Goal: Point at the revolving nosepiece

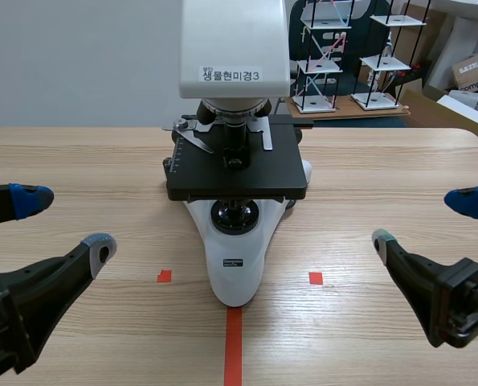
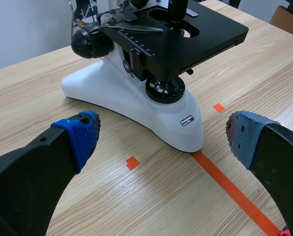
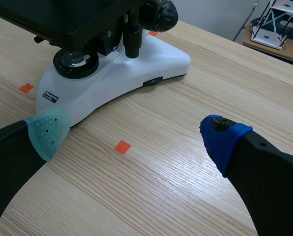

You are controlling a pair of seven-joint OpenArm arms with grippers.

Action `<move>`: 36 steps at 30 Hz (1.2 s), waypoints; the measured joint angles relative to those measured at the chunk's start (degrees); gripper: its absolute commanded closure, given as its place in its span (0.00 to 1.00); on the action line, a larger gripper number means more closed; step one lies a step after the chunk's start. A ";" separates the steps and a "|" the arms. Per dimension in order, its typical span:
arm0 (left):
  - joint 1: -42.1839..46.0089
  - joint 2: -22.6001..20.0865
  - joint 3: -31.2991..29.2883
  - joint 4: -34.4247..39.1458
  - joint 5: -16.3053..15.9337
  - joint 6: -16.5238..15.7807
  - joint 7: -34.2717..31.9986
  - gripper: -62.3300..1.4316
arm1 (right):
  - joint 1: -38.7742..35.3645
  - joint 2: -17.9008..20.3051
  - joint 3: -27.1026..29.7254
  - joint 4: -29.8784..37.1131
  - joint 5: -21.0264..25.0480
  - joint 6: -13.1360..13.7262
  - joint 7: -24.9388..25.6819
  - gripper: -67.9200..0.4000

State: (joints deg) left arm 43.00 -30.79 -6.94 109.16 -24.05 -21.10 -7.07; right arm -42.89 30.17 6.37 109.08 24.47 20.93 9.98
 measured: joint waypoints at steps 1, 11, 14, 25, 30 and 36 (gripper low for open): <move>0.00 0.00 0.00 0.00 0.00 0.00 0.00 0.13 | 0.00 0.00 0.00 0.00 0.00 -0.04 0.00 0.15; 0.00 0.00 0.00 0.00 0.00 0.00 0.00 0.13 | 0.00 0.00 0.00 0.00 0.00 -0.17 0.00 0.15; 0.00 0.00 0.00 0.00 0.00 0.00 0.00 0.13 | 0.00 0.00 0.00 0.00 0.00 -0.17 0.00 0.15; 0.00 0.00 0.00 0.00 0.00 0.00 0.00 0.13 | 0.00 0.00 0.00 0.00 0.00 -0.17 0.00 0.15; 0.00 0.00 0.00 0.00 0.00 0.00 0.00 0.13 | 0.00 0.00 0.00 0.00 0.00 -0.17 0.00 0.15; 0.00 0.00 0.00 0.00 0.00 0.00 0.00 0.13 | 0.00 0.00 0.00 0.00 -0.11 -0.90 0.04 0.61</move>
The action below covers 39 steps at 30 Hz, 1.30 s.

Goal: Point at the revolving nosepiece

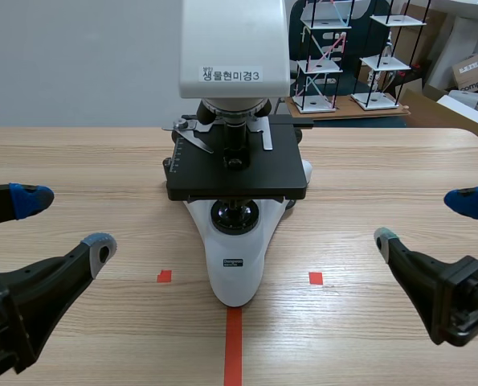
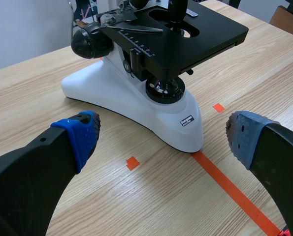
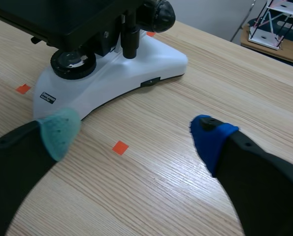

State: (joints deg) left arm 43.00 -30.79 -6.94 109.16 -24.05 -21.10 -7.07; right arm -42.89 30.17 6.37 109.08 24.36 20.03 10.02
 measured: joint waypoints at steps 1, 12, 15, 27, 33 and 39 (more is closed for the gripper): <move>0.00 0.00 0.00 0.00 0.00 0.00 0.00 0.13 | 0.00 0.00 0.00 0.00 -0.13 -0.98 0.02 0.81; 0.00 0.00 0.00 0.00 0.02 0.00 0.09 0.13 | 7.13 0.00 -0.02 0.00 -5.09 -1.66 1.70 1.00; 0.00 0.00 0.00 0.00 0.02 0.00 0.22 0.13 | 11.98 0.20 -0.02 0.00 -5.11 1.40 1.68 1.00; 0.00 0.00 0.00 0.00 0.20 0.00 0.24 0.13 | 32.70 1.70 -12.28 -11.28 -6.71 5.09 -0.68 1.00; 0.00 0.00 0.00 0.00 0.20 0.00 0.24 0.13 | 40.39 1.70 -17.00 -19.50 -8.26 10.19 3.96 1.00; -0.02 0.00 0.00 0.00 0.20 0.00 0.22 0.13 | 44.44 1.70 -17.92 -20.55 -10.01 14.21 5.38 1.00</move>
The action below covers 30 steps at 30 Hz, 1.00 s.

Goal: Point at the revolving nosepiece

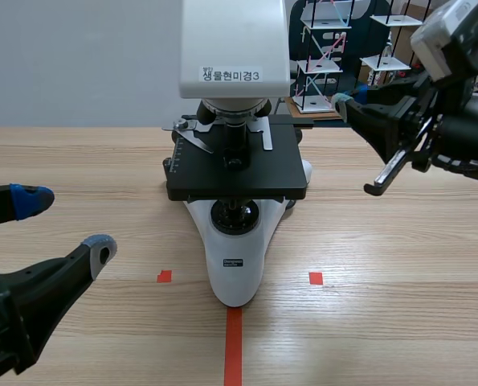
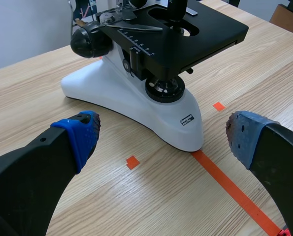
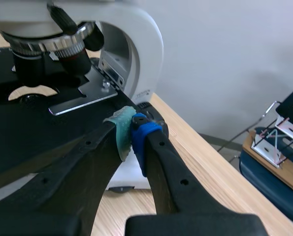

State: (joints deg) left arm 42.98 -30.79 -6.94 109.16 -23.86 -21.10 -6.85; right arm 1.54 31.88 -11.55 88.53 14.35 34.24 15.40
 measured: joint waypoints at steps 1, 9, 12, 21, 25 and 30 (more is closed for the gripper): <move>0.02 0.00 0.00 0.00 0.00 0.00 0.00 0.13 | 0.85 0.00 -0.55 -0.26 0.00 1.27 0.04 1.00; 0.02 0.00 0.00 0.00 0.00 0.00 0.00 0.13 | 5.42 -0.31 -4.46 -1.29 -3.08 3.93 1.11 1.00; 0.02 0.00 0.00 0.00 0.00 0.00 0.00 0.13 | 5.42 -0.39 -4.83 -1.29 -3.48 3.96 1.25 1.00; 0.02 0.00 0.00 0.00 0.00 0.00 0.00 0.13 | 5.40 -1.88 -4.81 -1.29 -3.91 3.74 1.25 1.00; 0.02 0.00 0.00 0.00 0.00 0.00 0.00 0.13 | 5.40 -1.88 -4.83 -1.29 -4.52 3.76 1.22 1.00; 0.02 0.00 0.00 0.00 0.00 0.00 0.00 0.13 | 5.40 -1.88 -5.42 -1.29 -4.52 3.76 1.25 1.00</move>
